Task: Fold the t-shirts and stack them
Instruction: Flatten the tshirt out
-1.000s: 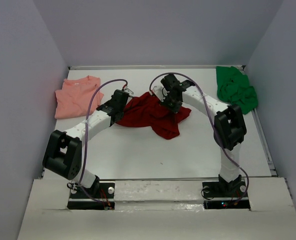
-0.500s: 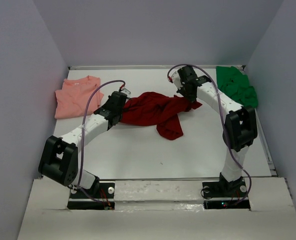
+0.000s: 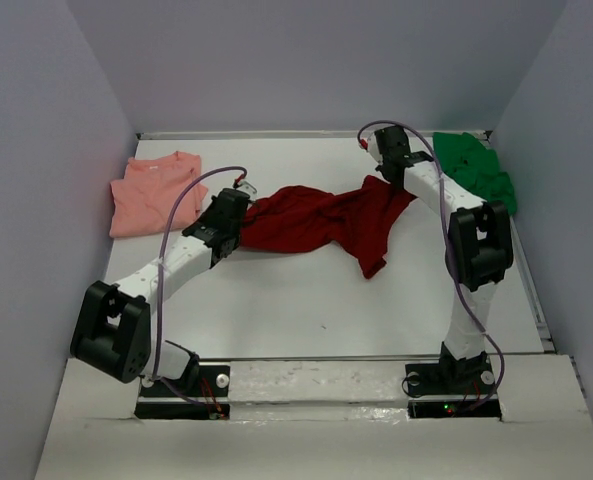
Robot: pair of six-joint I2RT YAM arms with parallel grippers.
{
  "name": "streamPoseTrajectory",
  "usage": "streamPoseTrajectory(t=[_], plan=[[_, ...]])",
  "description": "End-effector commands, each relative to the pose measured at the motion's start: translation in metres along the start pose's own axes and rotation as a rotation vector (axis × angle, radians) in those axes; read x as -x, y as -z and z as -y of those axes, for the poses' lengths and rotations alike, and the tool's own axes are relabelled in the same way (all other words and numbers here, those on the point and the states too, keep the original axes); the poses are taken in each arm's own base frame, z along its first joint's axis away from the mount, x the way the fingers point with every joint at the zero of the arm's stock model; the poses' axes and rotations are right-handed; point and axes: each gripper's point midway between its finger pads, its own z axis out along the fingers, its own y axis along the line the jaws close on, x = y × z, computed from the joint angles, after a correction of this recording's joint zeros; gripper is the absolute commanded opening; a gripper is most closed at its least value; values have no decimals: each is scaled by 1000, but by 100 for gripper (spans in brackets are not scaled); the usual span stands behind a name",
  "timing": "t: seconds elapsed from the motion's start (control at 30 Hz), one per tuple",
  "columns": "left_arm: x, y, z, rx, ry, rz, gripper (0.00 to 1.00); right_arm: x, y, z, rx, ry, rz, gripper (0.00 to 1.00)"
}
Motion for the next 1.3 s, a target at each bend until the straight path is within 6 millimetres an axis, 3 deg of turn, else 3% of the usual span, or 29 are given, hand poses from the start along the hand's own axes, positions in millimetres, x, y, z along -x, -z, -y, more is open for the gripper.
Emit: streamPoseTrajectory(t=[0.0, 0.37, 0.87, 0.9, 0.97, 1.0, 1.03, 1.13, 1.27], plan=[[3, 7, -27, 77, 29, 22, 0, 11, -5, 49, -145, -67, 28, 0], [7, 14, -49, 115, 28, 30, 0, -5, -28, 76, -197, -81, 5, 0], [10, 21, -60, 120, 42, 30, 0, 12, -37, 84, -216, -92, 38, 2], [10, 21, -60, 119, 41, 29, 0, 11, -37, 84, -218, -84, 34, 8], [11, 22, -59, 109, 50, 30, 0, 13, -38, 86, -227, -81, 30, 47], [10, 22, -58, 103, 49, 26, 0, 13, -39, 87, -231, -81, 27, 90], [12, 22, -56, 92, 56, 34, 0, 14, -38, 89, -235, -89, 32, 99], [11, 22, -54, 82, 57, 33, 0, 21, -28, 100, -250, -132, 63, 100], [11, 22, -53, 75, 60, 33, 0, 28, 5, 106, -180, -207, 143, 100]])
